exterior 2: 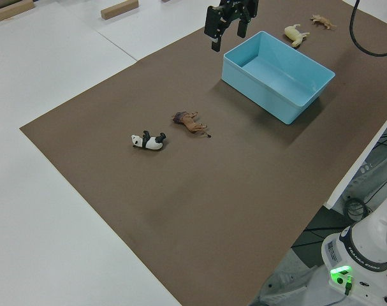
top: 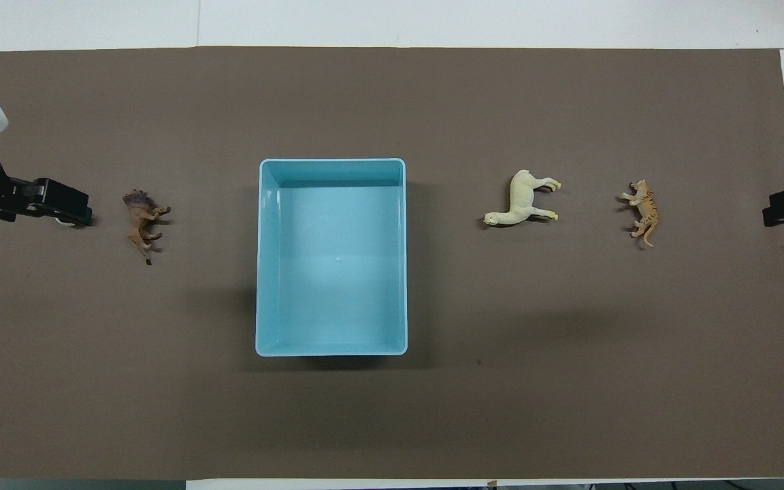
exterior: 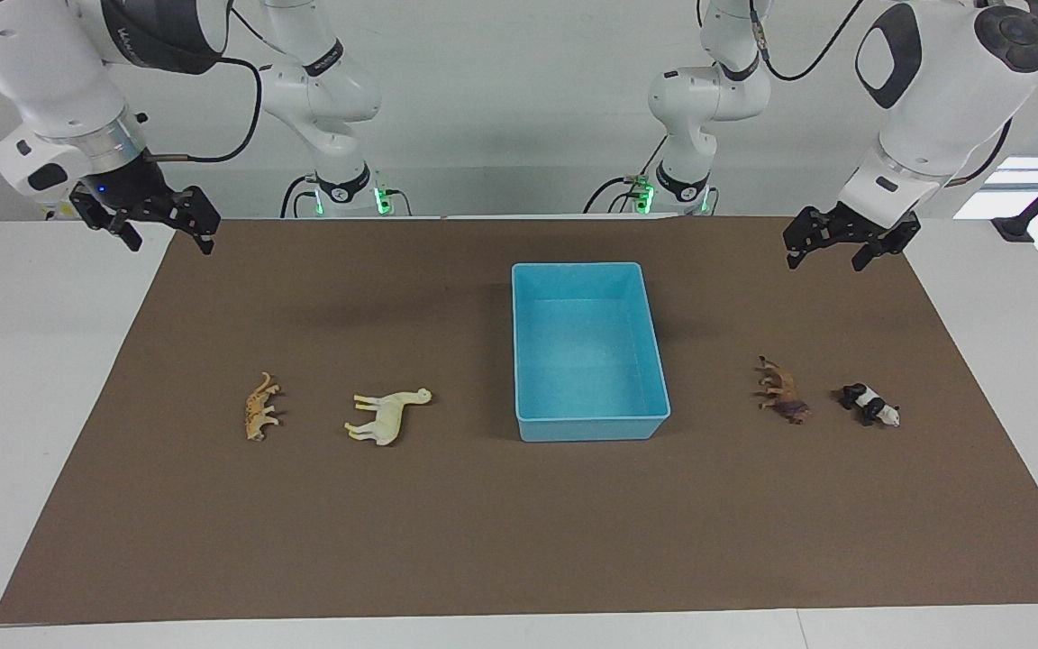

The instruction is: Put all toys into storage box

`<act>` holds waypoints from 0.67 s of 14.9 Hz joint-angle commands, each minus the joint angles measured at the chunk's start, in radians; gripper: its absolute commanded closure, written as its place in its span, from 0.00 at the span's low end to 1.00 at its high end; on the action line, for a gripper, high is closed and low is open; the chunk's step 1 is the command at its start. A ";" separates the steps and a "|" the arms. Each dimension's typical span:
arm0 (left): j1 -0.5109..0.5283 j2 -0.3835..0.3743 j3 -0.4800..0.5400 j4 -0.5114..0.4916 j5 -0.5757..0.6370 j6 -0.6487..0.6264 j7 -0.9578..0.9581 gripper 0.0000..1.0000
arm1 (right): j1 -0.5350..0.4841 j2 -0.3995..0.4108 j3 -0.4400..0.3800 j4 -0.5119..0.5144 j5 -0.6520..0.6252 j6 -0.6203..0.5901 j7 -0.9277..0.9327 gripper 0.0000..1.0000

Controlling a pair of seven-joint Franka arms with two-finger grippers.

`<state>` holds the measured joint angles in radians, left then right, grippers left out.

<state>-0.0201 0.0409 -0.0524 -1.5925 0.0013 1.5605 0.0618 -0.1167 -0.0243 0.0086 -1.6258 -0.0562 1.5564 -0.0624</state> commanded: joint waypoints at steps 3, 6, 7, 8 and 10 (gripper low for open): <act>-0.006 -0.012 0.009 -0.007 -0.009 -0.008 0.009 0.00 | -0.023 -0.006 0.018 0.000 0.016 -0.001 0.007 0.00; -0.006 -0.012 0.009 -0.010 -0.009 -0.001 0.007 0.00 | -0.034 -0.011 0.014 0.001 0.015 -0.001 0.006 0.00; -0.001 -0.022 0.008 -0.039 -0.010 0.034 0.001 0.00 | -0.032 -0.019 0.014 0.001 0.015 -0.002 0.006 0.00; -0.006 -0.048 0.008 -0.103 -0.010 0.114 0.000 0.00 | -0.029 -0.031 0.014 0.001 0.013 -0.002 0.006 0.00; -0.006 -0.126 0.009 -0.307 -0.010 0.359 -0.014 0.00 | -0.023 -0.032 0.014 0.000 0.013 -0.002 -0.004 0.00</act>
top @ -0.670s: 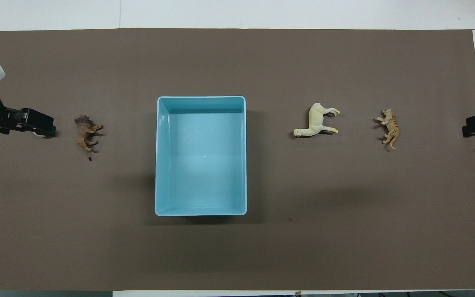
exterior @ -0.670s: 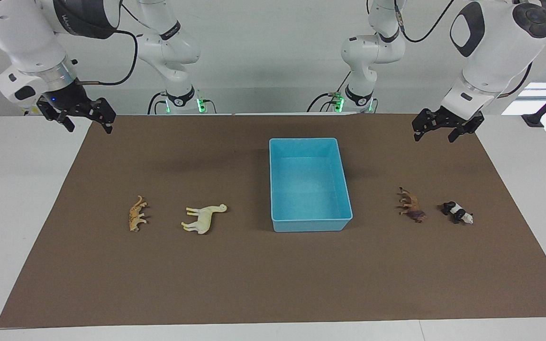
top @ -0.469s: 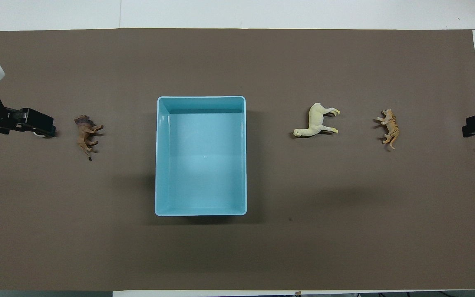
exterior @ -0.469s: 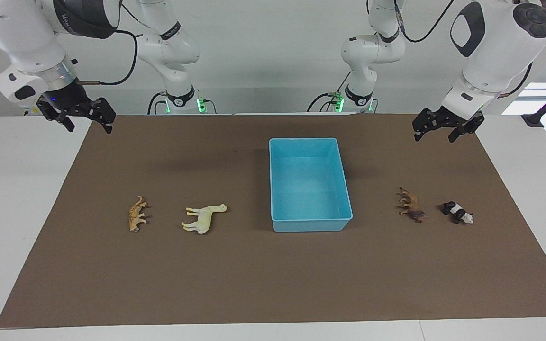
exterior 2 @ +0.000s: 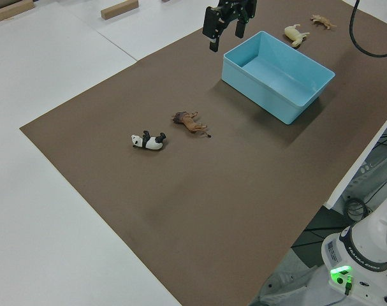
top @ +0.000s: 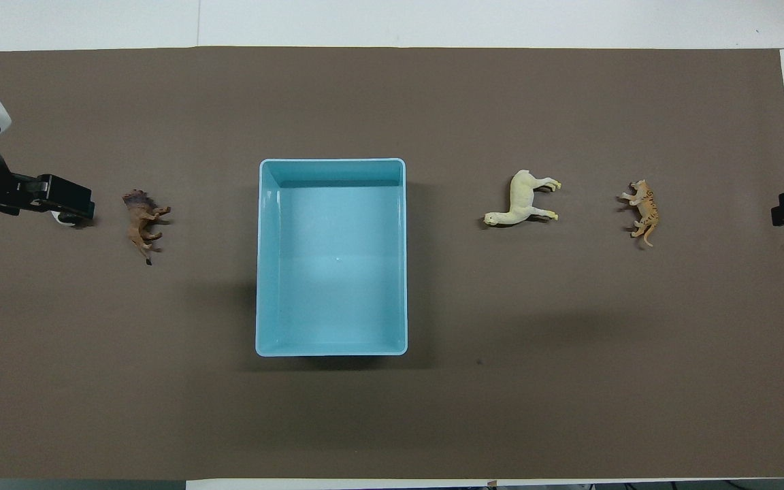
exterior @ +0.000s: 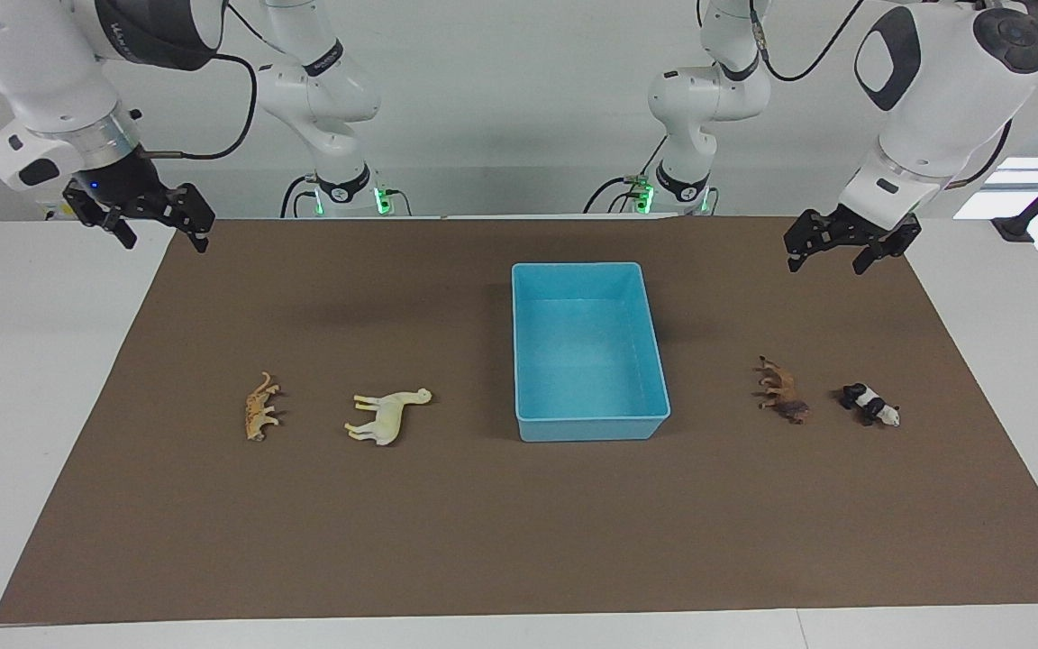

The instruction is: Put all toys into storage box

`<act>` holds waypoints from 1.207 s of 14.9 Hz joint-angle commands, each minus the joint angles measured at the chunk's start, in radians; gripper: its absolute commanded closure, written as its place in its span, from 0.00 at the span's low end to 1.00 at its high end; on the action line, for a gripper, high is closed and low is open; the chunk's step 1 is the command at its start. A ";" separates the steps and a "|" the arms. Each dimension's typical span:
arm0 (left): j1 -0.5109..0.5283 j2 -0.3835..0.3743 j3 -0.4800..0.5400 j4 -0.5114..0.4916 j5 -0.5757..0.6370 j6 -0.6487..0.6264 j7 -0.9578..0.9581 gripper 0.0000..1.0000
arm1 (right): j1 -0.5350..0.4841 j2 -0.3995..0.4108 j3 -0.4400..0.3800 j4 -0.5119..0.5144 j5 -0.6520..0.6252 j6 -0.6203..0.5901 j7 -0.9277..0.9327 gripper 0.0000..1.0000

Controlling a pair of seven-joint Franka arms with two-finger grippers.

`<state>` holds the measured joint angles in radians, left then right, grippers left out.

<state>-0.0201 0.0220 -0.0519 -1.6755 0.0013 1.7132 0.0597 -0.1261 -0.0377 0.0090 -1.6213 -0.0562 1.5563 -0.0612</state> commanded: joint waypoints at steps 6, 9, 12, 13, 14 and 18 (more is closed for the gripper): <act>0.077 -0.070 0.015 -0.346 -0.010 0.425 -0.054 0.00 | 0.101 -0.048 0.034 -0.176 0.018 0.190 0.119 0.00; 0.066 -0.018 0.015 -0.368 -0.010 0.529 -0.070 0.00 | 0.190 0.018 0.034 -0.248 0.018 0.354 0.259 0.00; 0.068 0.035 0.017 -0.389 -0.009 0.594 -0.066 0.00 | 0.269 0.149 0.034 -0.259 0.018 0.520 0.464 0.00; 0.072 0.048 0.015 -0.395 -0.009 0.618 -0.061 0.00 | 0.291 0.194 0.034 -0.264 0.018 0.586 0.510 0.00; 0.068 0.070 0.017 -0.409 -0.009 0.649 -0.048 0.00 | 0.292 0.223 0.034 -0.275 0.018 0.637 0.523 0.00; 0.078 0.117 0.017 -0.458 0.009 0.778 -0.044 0.00 | 0.327 0.291 0.034 -0.330 0.018 0.778 0.534 0.00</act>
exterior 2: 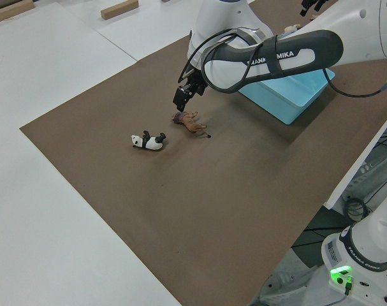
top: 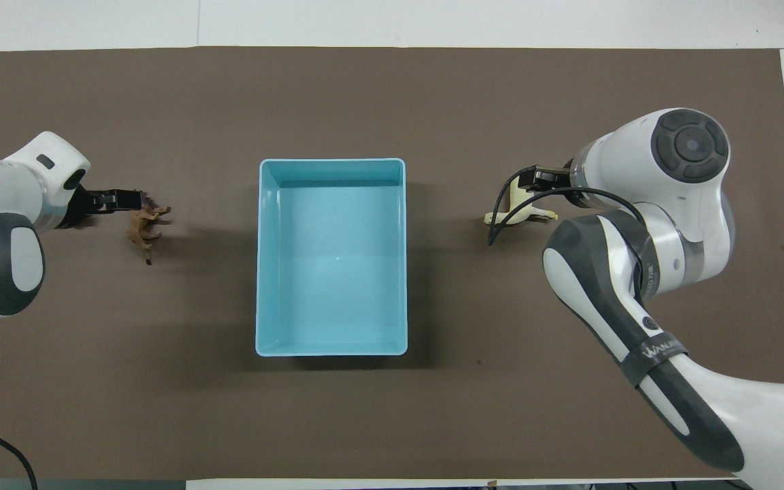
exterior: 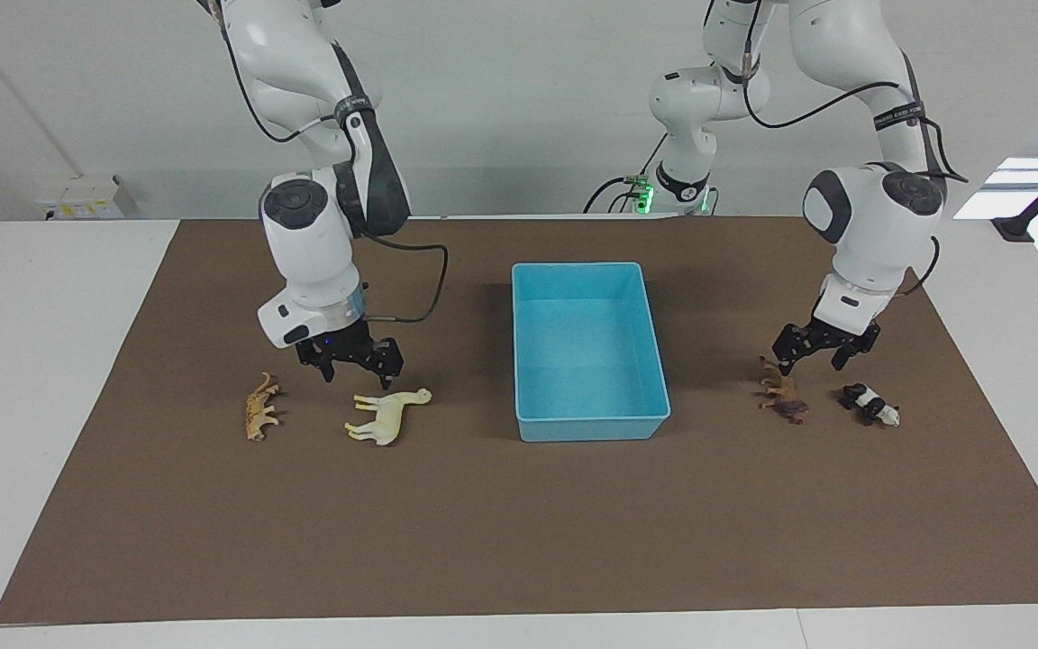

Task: Put all toys into storage box
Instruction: 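Grasp the brown animal with the left gripper while the right gripper grasps the horse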

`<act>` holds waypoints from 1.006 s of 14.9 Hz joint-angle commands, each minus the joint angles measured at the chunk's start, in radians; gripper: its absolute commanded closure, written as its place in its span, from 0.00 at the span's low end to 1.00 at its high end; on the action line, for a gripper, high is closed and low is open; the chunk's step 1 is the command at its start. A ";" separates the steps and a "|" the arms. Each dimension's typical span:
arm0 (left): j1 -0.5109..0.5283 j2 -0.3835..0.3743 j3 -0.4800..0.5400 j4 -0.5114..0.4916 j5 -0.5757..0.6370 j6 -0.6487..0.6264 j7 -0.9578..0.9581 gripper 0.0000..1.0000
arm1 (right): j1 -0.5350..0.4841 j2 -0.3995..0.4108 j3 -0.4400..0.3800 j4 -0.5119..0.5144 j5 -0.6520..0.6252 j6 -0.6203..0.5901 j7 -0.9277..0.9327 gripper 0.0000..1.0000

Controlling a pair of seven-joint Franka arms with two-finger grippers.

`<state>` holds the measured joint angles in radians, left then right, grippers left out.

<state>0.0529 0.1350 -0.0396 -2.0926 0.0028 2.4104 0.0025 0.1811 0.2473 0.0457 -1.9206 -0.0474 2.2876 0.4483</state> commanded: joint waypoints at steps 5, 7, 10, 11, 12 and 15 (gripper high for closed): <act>0.001 0.080 0.004 -0.057 0.008 0.164 0.010 0.00 | 0.031 0.105 -0.004 -0.023 -0.008 0.159 0.104 0.00; -0.001 0.126 0.004 -0.055 0.008 0.215 0.004 0.00 | 0.029 0.118 -0.004 -0.029 -0.009 0.177 0.098 0.00; -0.005 0.141 0.004 -0.058 0.008 0.220 -0.022 0.00 | 0.024 0.142 -0.006 -0.029 -0.020 0.197 0.098 0.00; -0.004 0.143 0.004 -0.058 0.008 0.217 -0.024 0.20 | 0.023 0.144 -0.006 -0.029 -0.032 0.211 0.098 0.01; -0.004 0.143 0.004 -0.058 0.006 0.214 -0.030 0.37 | 0.020 0.155 -0.006 -0.029 -0.034 0.222 0.098 0.03; -0.001 0.141 0.004 -0.064 0.006 0.214 -0.039 0.77 | 0.018 0.170 -0.007 -0.028 -0.038 0.248 0.096 0.36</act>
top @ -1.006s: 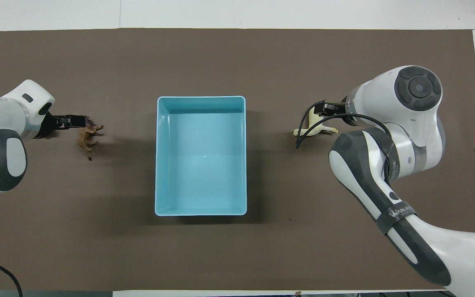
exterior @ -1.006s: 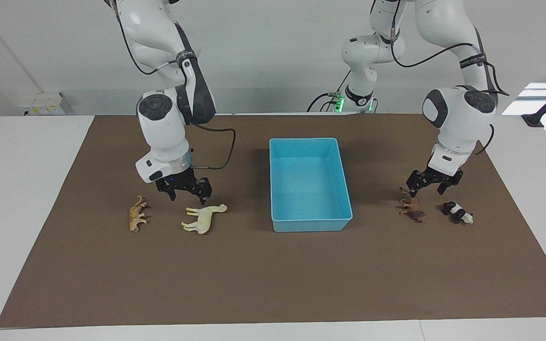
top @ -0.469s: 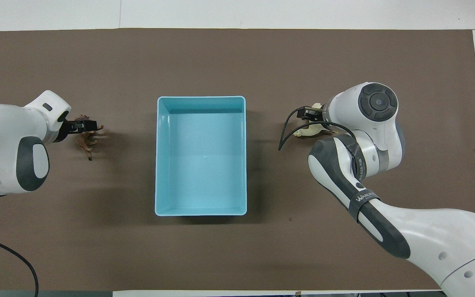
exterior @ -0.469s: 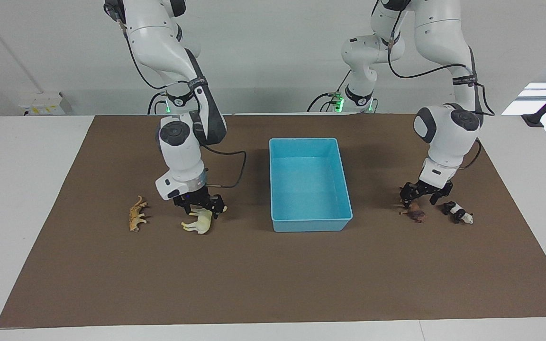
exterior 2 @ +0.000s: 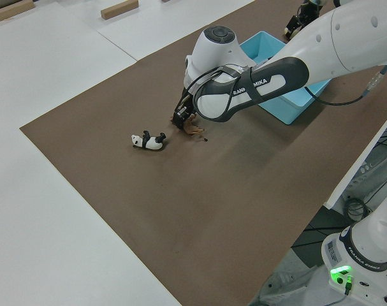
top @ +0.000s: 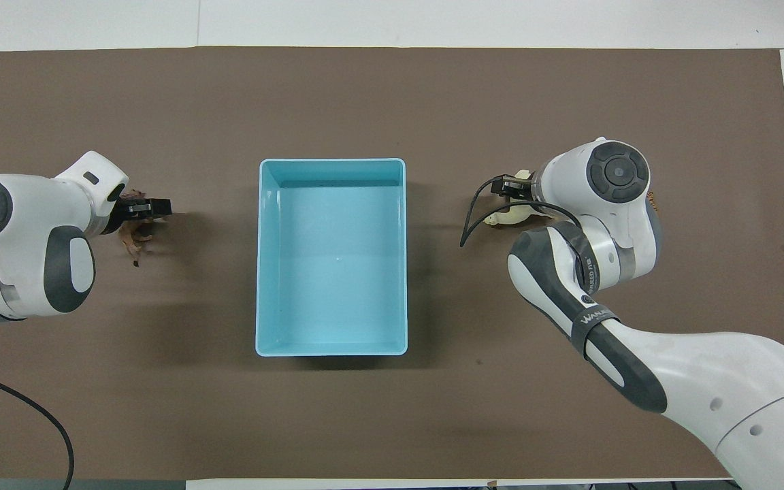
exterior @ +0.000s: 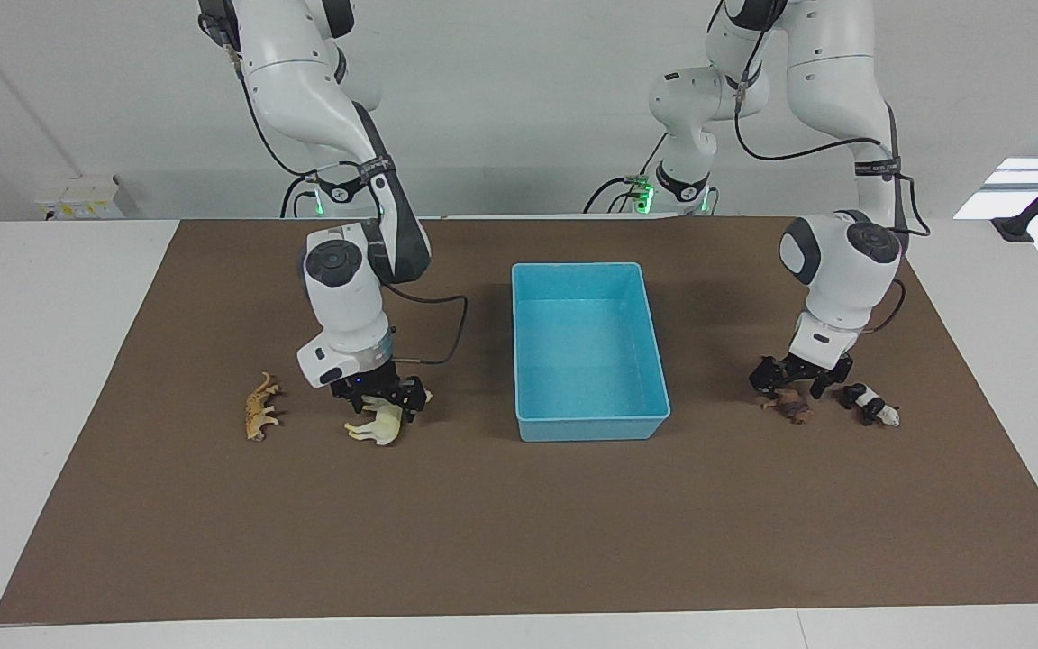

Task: Put all toys into storage box
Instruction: 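Carry the brown animal into the box with the left gripper and release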

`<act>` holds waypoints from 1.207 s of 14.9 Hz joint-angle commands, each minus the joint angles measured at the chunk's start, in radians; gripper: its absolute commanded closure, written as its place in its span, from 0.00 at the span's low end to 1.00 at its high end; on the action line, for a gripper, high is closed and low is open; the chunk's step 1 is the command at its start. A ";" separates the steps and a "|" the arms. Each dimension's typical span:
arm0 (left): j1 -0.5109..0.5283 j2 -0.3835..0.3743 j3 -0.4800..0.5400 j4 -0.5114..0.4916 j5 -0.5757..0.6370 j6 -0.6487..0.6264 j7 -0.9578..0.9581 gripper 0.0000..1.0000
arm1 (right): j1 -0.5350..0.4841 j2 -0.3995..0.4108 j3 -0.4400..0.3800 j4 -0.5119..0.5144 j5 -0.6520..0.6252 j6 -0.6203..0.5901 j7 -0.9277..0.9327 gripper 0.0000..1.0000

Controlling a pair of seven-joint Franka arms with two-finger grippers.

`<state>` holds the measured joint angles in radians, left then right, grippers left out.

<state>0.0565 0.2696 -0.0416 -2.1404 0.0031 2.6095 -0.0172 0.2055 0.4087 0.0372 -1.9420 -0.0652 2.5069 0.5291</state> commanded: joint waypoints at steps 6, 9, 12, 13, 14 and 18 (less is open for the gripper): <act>-0.014 0.008 0.005 0.045 0.006 -0.055 -0.093 1.00 | 0.002 0.005 -0.002 0.015 -0.021 0.001 0.014 1.00; -0.079 -0.010 -0.001 0.211 0.005 -0.310 -0.237 1.00 | -0.003 -0.004 -0.002 0.102 -0.036 -0.147 0.006 1.00; -0.211 -0.027 -0.003 0.382 -0.003 -0.555 -0.465 1.00 | -0.006 -0.059 0.001 0.214 -0.044 -0.362 -0.012 1.00; -0.260 -0.038 -0.003 0.419 -0.005 -0.606 -0.553 1.00 | -0.005 -0.086 0.001 0.242 -0.044 -0.422 -0.035 1.00; -0.315 -0.041 -0.003 0.436 -0.005 -0.623 -0.652 1.00 | -0.006 -0.115 0.003 0.267 -0.041 -0.483 -0.058 1.00; -0.481 -0.081 -0.003 0.357 -0.005 -0.563 -0.858 1.00 | 0.005 -0.189 0.004 0.382 -0.024 -0.719 -0.107 1.00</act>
<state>-0.3718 0.2109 -0.0658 -1.7238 0.0019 2.0165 -0.8193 0.2084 0.2405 0.0351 -1.6078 -0.0943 1.8707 0.4497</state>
